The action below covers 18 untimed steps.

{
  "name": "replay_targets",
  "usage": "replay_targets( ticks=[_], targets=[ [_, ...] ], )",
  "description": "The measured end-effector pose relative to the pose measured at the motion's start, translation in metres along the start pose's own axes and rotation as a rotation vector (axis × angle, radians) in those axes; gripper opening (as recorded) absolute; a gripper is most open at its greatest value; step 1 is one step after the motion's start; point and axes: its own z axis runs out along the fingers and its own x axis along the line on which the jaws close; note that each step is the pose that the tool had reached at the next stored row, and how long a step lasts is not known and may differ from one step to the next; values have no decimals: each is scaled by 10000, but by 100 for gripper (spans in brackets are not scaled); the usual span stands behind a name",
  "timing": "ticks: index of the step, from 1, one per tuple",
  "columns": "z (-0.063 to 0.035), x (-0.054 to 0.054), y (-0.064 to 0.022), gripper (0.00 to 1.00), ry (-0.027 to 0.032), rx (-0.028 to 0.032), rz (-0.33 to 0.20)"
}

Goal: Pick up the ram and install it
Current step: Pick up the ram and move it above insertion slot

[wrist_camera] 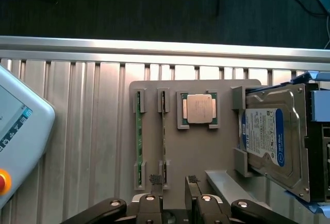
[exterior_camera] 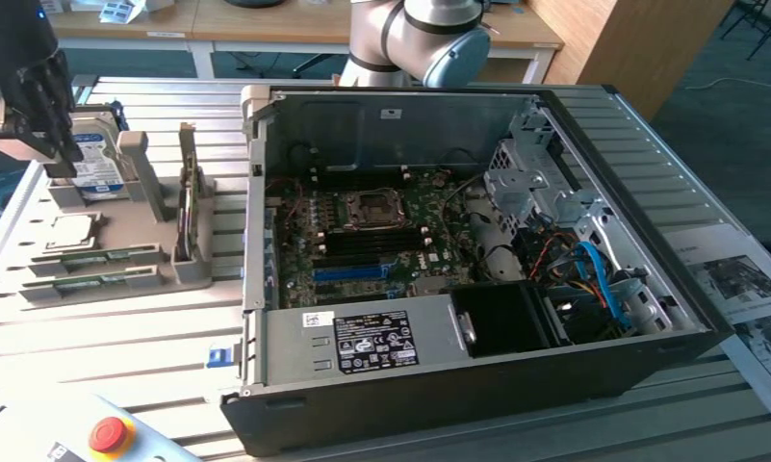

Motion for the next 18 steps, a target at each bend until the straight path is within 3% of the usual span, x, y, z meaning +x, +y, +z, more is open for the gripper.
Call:
replay_targets(
  ticks=[11,18],
  targets=[
    [-1,162,1,31,0,-1,0],
    [22,174,0,31,-36,0,-1]
  ],
)
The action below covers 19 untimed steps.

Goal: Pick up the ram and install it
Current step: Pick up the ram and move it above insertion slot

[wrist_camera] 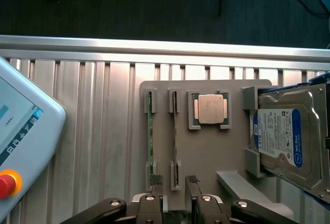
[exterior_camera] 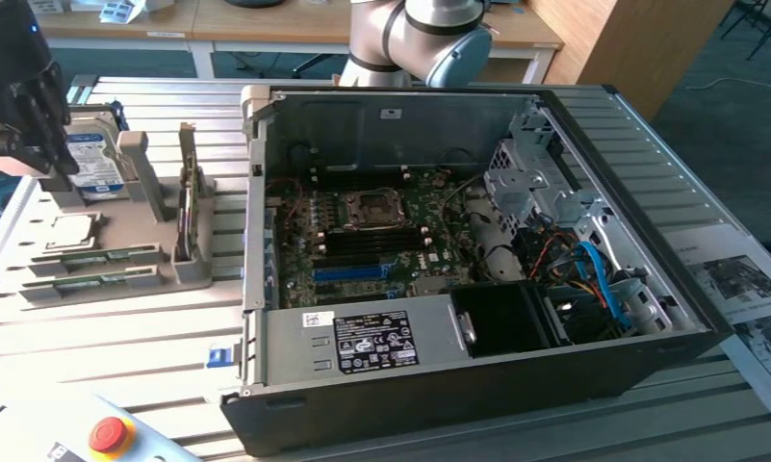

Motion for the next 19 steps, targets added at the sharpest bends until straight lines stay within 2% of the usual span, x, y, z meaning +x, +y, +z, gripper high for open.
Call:
replay_targets(
  ticks=[7,19],
  targets=[
    [80,3,-3,31,-21,0,-1],
    [297,10,-12,31,-21,0,-1]
  ],
)
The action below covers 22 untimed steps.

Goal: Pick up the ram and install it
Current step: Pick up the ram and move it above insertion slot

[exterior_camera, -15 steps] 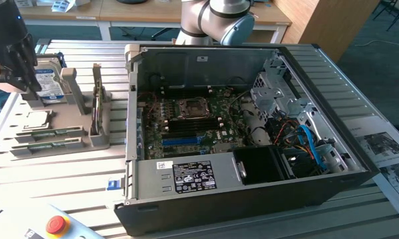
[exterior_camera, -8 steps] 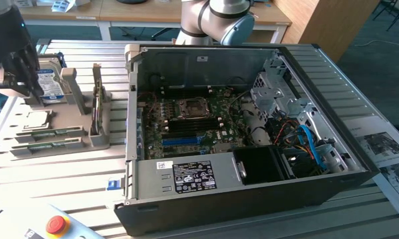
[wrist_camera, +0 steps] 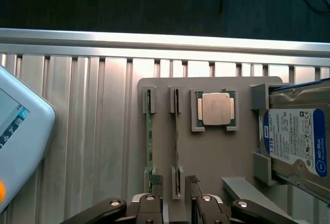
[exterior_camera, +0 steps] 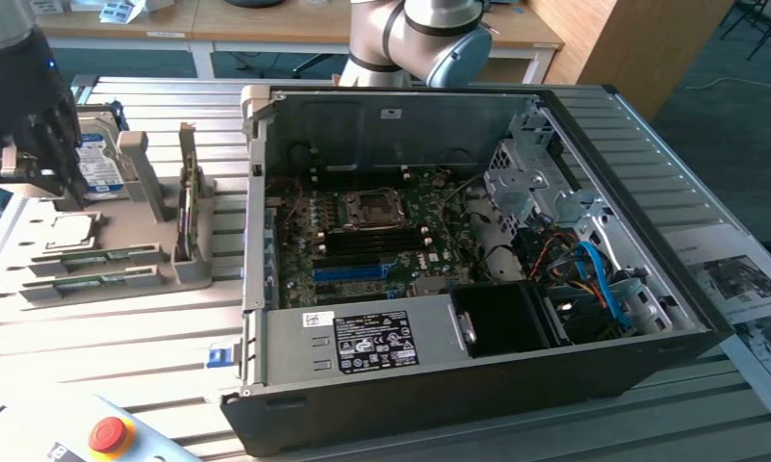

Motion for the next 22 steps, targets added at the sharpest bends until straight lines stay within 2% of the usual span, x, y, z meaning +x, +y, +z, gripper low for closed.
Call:
replay_targets(
  ticks=[3,4,22],
  targets=[
    [208,3,-8,31,0,-2,0],
    [237,3,-9,31,0,-4,0],
    [503,7,-20,31,-1,-29,0]
  ],
)
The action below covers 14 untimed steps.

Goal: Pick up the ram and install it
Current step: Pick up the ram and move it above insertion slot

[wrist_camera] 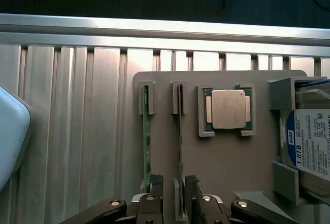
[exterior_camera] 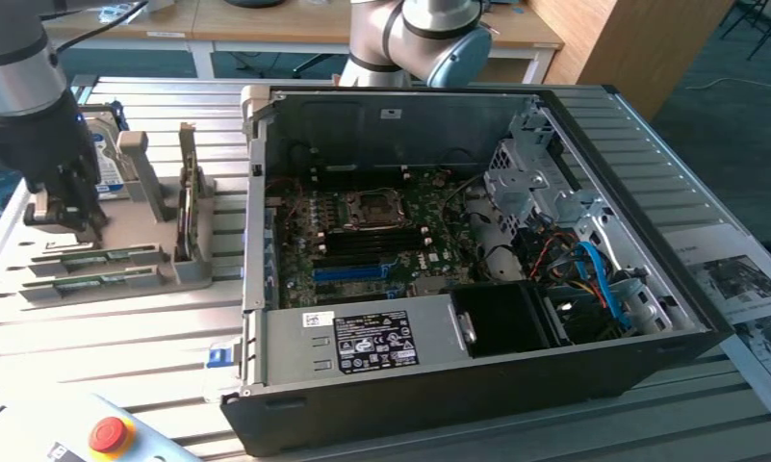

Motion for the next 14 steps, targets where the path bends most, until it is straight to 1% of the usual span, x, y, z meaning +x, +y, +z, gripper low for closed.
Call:
replay_targets(
  ticks=[5,14],
  targets=[
    [86,1,-4,31,1,-7,0],
    [188,3,-8,31,1,-21,0]
  ],
)
